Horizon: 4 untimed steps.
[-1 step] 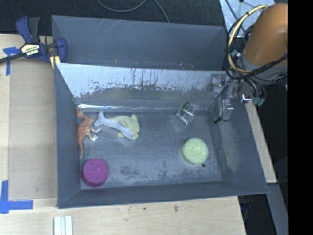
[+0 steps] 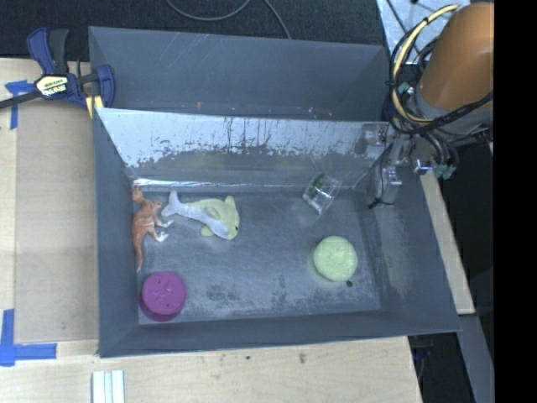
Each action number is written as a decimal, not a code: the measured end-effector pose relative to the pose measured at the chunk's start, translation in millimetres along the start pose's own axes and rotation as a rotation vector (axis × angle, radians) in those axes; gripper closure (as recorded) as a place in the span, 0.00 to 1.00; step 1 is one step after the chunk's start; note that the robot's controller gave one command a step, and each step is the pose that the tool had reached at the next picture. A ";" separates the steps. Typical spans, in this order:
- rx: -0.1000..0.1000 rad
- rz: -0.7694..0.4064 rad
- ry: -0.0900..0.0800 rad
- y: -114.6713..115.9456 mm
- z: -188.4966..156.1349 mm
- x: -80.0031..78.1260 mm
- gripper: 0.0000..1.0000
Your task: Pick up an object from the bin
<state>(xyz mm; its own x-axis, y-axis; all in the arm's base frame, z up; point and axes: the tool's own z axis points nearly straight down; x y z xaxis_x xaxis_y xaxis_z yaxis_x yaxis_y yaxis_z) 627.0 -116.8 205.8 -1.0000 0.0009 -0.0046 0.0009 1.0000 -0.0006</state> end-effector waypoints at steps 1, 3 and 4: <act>0.001 0.073 -0.002 0.9 81.6 47.2 0.00; 0.000 0.091 0.000 1.1 82.1 63.4 0.00; -0.001 0.123 0.007 -0.6 136.6 83.5 0.00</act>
Offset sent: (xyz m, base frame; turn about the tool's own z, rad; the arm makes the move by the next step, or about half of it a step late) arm -0.0680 0.0056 -0.0488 -0.0067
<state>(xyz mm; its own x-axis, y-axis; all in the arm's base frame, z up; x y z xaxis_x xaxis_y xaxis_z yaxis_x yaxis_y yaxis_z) 544.2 -117.4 68.8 -0.9923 0.1238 0.0020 0.1238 0.9923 0.0002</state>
